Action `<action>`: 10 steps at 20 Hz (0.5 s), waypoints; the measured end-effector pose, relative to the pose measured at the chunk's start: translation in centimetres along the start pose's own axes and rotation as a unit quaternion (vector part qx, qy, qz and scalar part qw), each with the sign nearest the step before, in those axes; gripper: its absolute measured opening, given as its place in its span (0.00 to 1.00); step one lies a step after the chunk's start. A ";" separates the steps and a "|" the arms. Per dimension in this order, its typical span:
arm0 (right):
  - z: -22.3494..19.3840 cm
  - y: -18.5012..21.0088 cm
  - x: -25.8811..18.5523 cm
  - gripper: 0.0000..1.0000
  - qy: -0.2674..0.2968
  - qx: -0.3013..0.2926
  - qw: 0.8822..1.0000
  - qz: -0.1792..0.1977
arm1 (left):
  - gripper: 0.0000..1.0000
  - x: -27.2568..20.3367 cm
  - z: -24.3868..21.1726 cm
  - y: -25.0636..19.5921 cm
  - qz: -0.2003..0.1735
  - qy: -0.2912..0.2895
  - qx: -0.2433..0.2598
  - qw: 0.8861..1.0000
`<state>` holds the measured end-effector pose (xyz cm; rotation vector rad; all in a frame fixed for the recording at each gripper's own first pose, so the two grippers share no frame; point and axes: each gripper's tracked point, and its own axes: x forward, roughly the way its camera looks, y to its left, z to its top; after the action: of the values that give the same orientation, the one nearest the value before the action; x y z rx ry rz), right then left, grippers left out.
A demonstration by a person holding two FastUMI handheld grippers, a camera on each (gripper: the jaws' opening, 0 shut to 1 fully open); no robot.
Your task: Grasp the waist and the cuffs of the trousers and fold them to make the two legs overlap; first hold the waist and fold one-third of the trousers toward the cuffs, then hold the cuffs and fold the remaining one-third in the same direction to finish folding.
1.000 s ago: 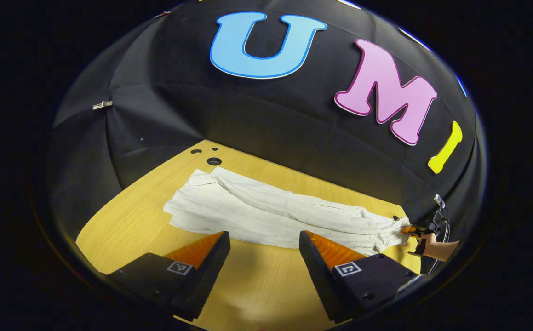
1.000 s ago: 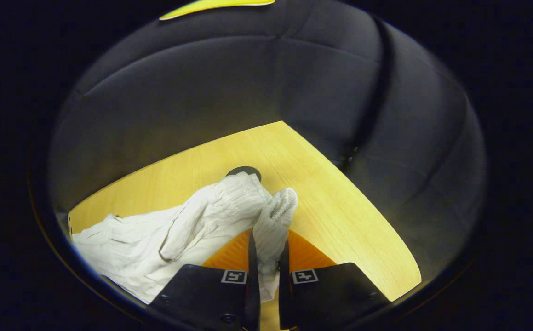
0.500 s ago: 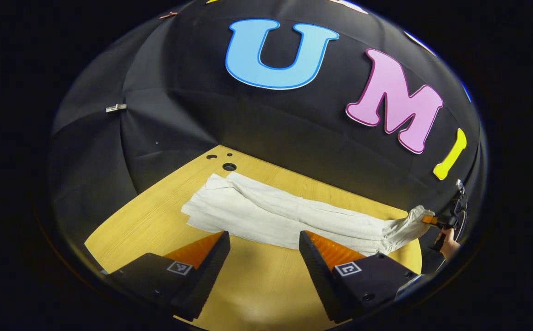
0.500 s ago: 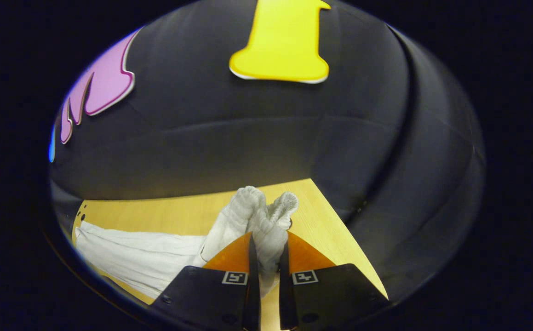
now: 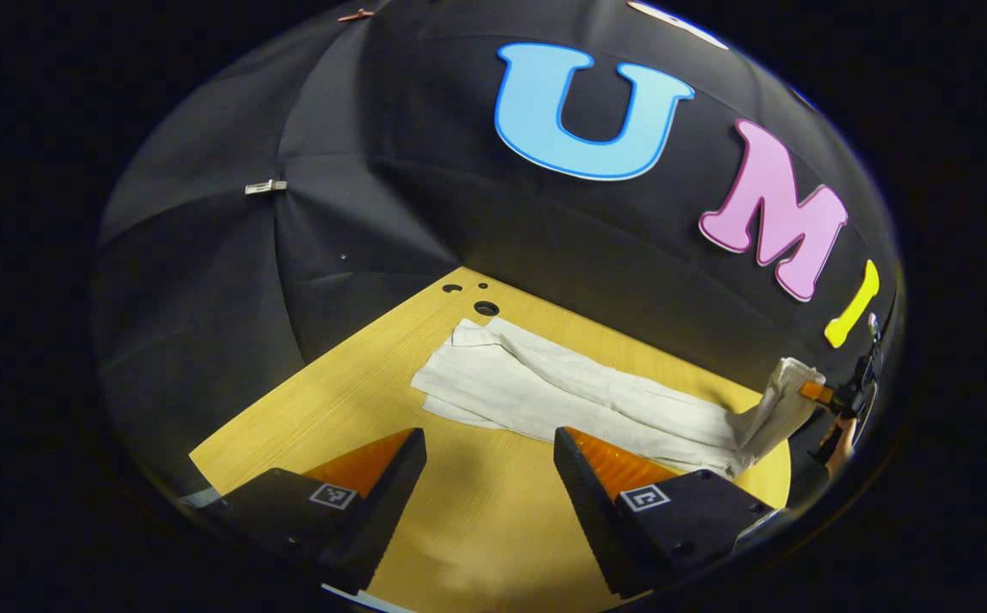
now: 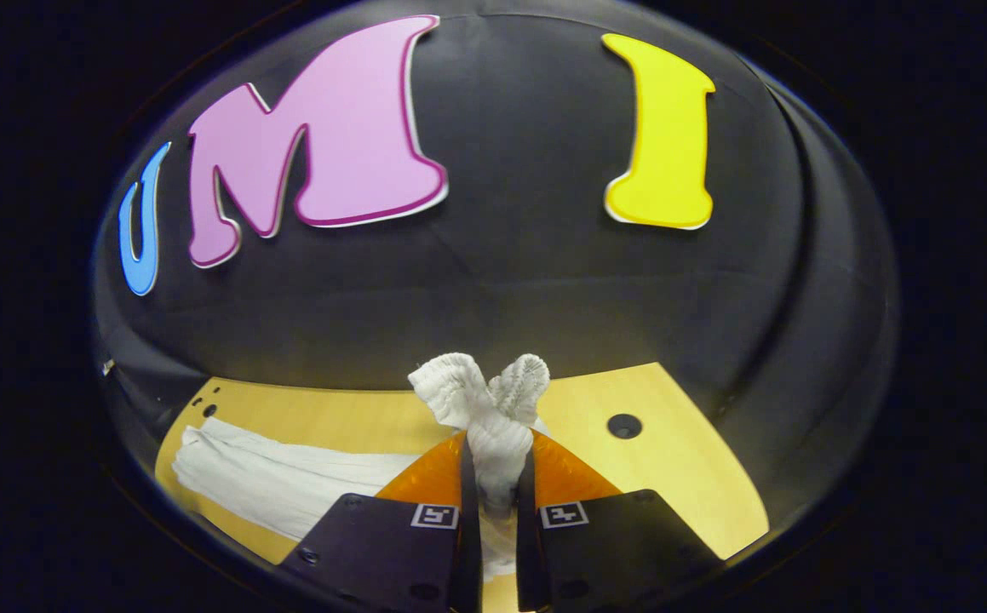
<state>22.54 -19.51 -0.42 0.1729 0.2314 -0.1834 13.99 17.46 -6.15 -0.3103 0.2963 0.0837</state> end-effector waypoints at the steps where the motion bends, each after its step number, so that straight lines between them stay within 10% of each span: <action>1: 0.0 0.0 0.1 0.20 0.000 0.002 1.000 0.009 | 0.96 0.0 0.2 0.7 -0.003 0.000 -0.003 1.000; 10: -1.4 -0.4 1.4 0.25 0.061 0.001 0.997 0.053 | 0.96 3.0 2.8 5.6 -0.032 -0.026 -0.018 0.999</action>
<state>23.49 -19.85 -2.13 0.1982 0.3431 -0.0671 16.94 23.75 -6.13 -0.3517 0.2340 0.0342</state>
